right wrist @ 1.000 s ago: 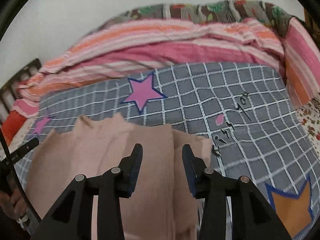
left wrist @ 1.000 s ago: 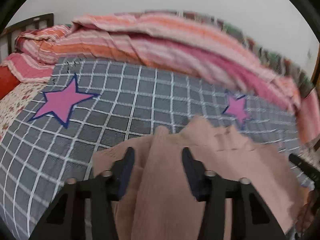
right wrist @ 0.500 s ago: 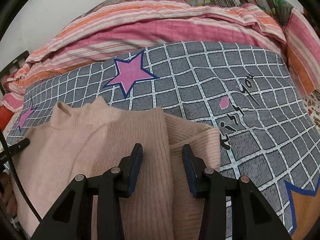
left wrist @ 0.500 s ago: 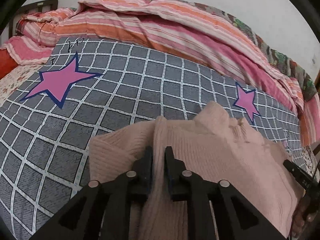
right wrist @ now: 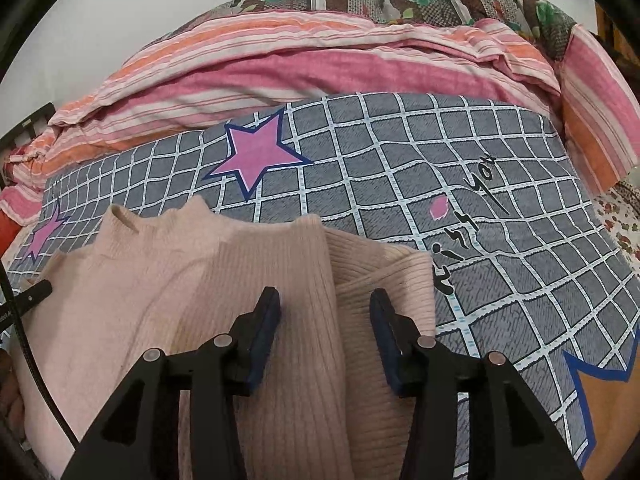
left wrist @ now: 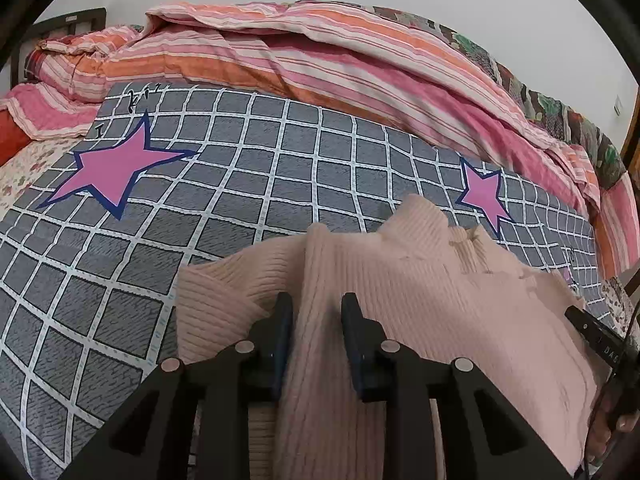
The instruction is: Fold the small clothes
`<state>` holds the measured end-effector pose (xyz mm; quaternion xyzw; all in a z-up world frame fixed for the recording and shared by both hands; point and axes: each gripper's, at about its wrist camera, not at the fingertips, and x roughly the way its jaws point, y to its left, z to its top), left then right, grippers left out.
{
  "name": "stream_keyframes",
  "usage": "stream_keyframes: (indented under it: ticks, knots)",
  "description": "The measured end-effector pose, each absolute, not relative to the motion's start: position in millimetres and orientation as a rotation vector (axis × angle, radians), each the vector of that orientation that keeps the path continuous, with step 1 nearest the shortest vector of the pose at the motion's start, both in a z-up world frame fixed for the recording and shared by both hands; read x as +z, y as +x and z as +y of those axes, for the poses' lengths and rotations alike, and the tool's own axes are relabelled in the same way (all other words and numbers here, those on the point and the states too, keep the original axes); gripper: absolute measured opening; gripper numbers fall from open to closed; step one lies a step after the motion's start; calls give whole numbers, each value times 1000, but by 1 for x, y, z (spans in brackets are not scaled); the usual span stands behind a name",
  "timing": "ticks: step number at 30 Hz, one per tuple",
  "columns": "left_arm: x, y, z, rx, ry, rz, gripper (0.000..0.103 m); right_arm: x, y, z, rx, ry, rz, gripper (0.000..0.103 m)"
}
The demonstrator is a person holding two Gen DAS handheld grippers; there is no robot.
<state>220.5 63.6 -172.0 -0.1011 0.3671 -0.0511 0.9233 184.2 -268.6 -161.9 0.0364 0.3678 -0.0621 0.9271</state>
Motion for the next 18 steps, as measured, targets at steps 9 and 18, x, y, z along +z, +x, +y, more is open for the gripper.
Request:
stream_keyframes:
  ticks: [9, 18]
  knots:
    - [-172, 219, 63, -121, -198, 746, 31, -162, 183, -269, -130, 71, 753, 50]
    - [-170, 216, 58, -152, -172, 731, 45, -161, 183, -269, -132, 69, 753, 52]
